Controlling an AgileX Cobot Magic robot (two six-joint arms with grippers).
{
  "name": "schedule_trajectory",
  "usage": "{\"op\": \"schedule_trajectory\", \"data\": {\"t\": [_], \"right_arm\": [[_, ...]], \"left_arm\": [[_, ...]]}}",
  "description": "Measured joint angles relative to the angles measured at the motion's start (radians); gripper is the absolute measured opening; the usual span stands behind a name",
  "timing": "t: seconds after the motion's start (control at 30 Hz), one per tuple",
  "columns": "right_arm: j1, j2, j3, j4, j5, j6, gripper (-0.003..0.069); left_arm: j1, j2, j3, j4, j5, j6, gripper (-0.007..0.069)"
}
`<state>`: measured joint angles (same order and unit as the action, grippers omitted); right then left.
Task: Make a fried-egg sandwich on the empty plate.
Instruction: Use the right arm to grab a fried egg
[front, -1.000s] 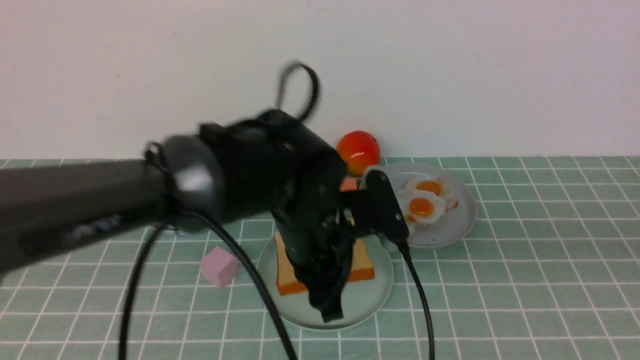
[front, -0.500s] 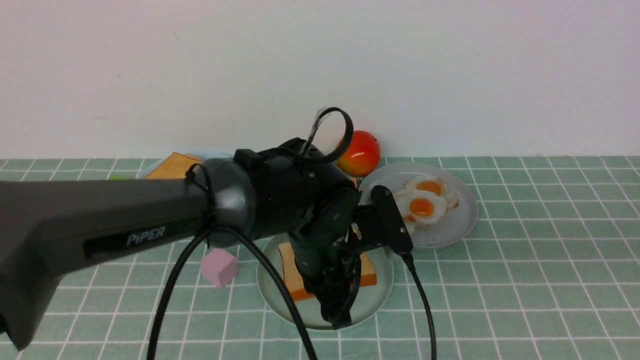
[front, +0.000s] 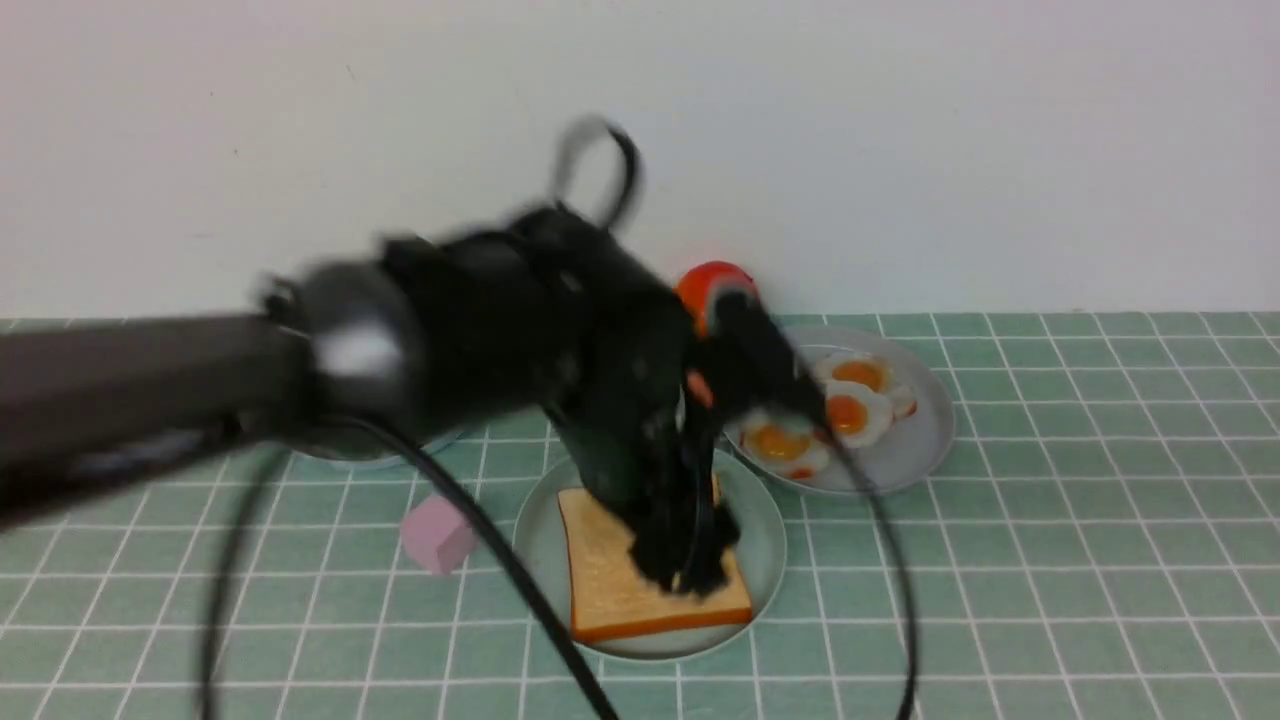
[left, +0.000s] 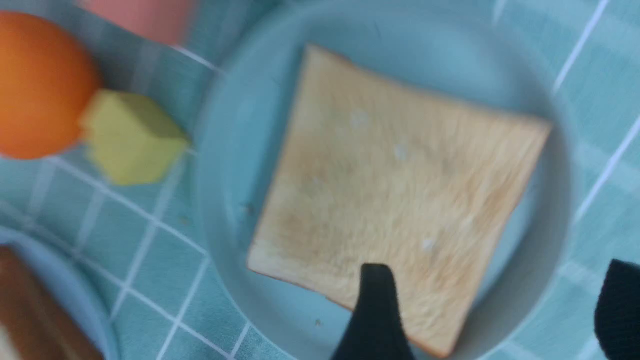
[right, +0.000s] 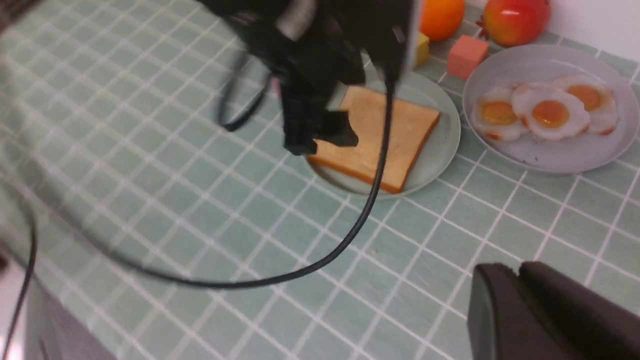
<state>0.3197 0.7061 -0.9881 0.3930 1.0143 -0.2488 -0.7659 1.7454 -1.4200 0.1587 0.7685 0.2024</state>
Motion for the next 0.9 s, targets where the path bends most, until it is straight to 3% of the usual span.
{"op": "schedule_trajectory", "data": {"t": [0.07,0.13,0.23,0.33,0.53,0.7,0.8,0.9], "right_arm": [[0.000,0.038,0.000,0.000,-0.013,0.018,0.0074],[0.000,0.127,0.000,-0.011,-0.041,0.027,0.0078],[0.000,0.259,0.000,-0.039,-0.112,0.019,0.0083],[-0.001,0.405,-0.004,-0.070,-0.216,0.026,0.0088],[-0.093,0.689,-0.113,-0.037,-0.271,0.090,0.0097],[-0.198,0.904,-0.215,0.134,-0.287,0.102,0.0128],[-0.229,1.004,-0.262,0.225,-0.291,0.083,0.0171],[-0.260,1.140,-0.343,0.329,-0.295,0.048,0.0268]], "left_arm": [[-0.002,-0.058,-0.013,-0.013,0.000,-0.060,0.0483],[-0.005,-0.186,-0.026,-0.033,-0.003,-0.170,0.0338],[-0.005,-0.328,-0.021,-0.033,0.025,-0.234,0.0124],[-0.005,-0.457,0.035,-0.038,0.052,-0.255,-0.0014],[-0.005,-0.762,0.324,-0.103,0.016,-0.282,-0.0014],[-0.005,-1.013,0.555,-0.195,-0.081,-0.287,-0.0014],[-0.005,-1.123,0.635,-0.250,-0.169,-0.287,-0.0014],[-0.005,-1.200,0.666,-0.278,-0.295,-0.287,-0.0014]]}}
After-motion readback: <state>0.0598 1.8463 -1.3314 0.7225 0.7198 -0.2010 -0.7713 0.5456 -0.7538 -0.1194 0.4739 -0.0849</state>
